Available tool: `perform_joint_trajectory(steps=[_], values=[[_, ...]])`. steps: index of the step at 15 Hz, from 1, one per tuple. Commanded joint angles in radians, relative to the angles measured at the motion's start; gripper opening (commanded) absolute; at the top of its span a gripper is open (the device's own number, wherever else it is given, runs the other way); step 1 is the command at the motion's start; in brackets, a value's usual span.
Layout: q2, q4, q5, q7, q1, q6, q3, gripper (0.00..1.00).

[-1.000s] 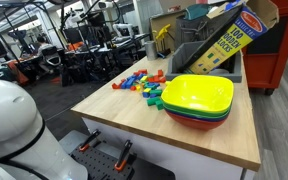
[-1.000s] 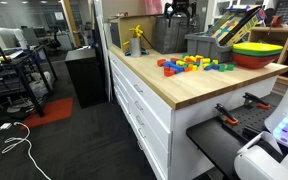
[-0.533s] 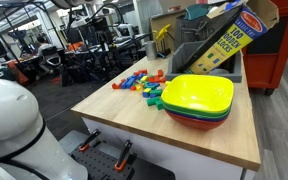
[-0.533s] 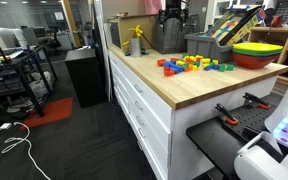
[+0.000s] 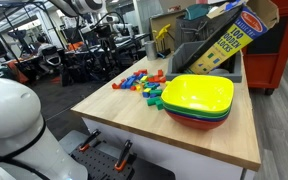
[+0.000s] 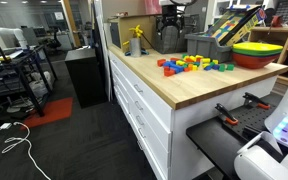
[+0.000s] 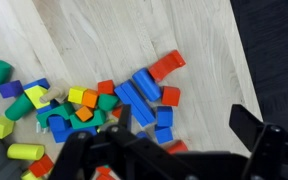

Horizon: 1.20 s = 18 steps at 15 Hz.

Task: Move the orange block to the left

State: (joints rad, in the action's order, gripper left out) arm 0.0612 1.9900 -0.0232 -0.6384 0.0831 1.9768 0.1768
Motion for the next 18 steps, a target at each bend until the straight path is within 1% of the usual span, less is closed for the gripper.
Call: perform_joint_trajectory(steps=[1,8,14,18], values=[[0.05,-0.054,0.009,-0.028,0.025,-0.022,-0.032,1.0],[0.118,-0.074,-0.012,-0.036,0.039,0.004,-0.061,1.0],[0.162,-0.07,-0.027,-0.121,0.063,0.042,-0.064,1.0],[0.185,-0.046,-0.039,-0.159,0.087,0.092,-0.061,1.0]])
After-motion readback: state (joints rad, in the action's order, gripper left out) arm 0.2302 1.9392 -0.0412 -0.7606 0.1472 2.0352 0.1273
